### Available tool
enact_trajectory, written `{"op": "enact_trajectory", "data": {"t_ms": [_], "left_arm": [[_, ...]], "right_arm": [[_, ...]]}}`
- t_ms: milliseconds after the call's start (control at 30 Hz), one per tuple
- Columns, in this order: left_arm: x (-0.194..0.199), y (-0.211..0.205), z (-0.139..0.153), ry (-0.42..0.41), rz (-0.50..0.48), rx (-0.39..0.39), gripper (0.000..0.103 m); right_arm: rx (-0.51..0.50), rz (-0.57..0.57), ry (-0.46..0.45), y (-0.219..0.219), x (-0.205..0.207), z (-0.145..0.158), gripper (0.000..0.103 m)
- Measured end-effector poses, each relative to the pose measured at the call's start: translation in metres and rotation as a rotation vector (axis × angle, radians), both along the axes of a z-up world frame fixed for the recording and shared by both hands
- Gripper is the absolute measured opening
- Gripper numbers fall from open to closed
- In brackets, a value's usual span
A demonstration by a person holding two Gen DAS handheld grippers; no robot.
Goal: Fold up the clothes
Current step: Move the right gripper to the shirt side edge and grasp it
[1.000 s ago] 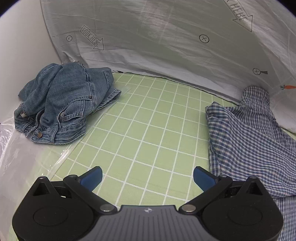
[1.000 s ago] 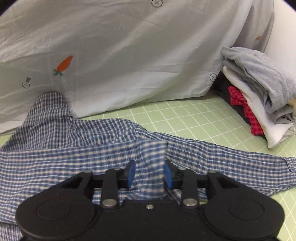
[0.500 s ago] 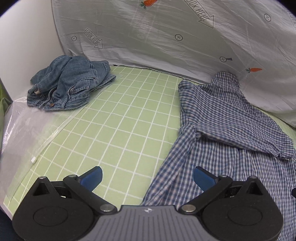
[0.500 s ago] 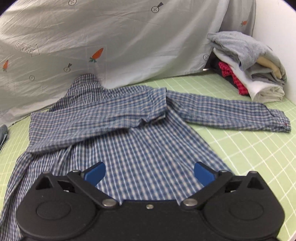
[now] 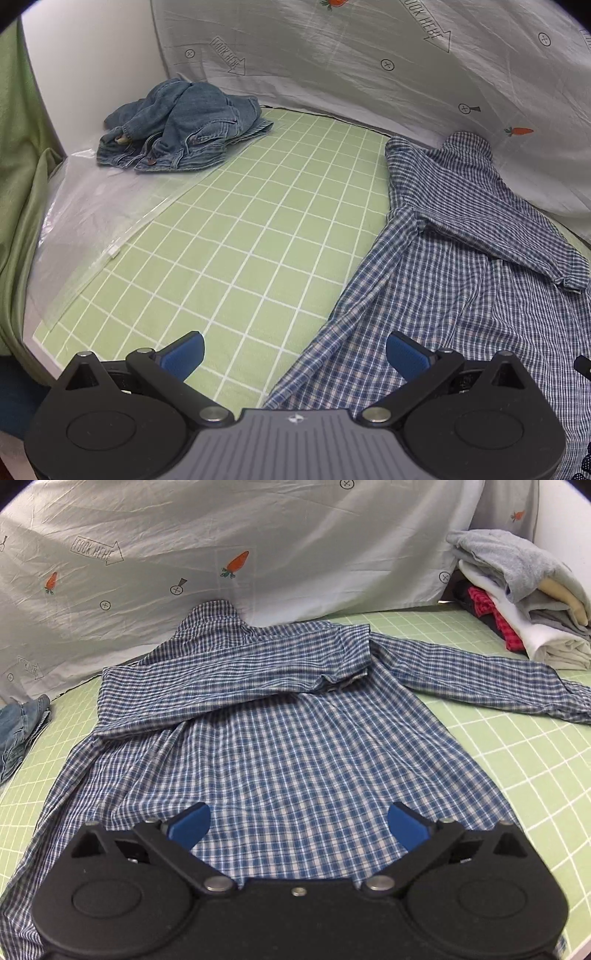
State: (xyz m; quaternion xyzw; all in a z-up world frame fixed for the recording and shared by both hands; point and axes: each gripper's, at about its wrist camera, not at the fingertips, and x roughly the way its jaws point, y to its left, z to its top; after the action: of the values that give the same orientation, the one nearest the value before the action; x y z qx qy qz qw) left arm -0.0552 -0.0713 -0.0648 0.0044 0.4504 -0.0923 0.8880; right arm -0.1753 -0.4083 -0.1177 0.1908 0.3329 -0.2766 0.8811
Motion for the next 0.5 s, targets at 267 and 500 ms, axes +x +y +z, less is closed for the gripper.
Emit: {"op": "enact_trajectory", "data": {"t_ms": [267, 500], "left_arm": [[0.033, 0.063, -0.001, -0.069, -0.265, -0.015, 0.103], [0.056, 0.138, -0.015, -0.025, -0.340, -0.063, 0.103]], "right_arm": [[-0.011, -0.112, 0.015, 0.102, 0.035, 0.007, 0.103], [-0.048, -0.175, 0.020, 0.216, 0.068, 0.008, 0.102]]}}
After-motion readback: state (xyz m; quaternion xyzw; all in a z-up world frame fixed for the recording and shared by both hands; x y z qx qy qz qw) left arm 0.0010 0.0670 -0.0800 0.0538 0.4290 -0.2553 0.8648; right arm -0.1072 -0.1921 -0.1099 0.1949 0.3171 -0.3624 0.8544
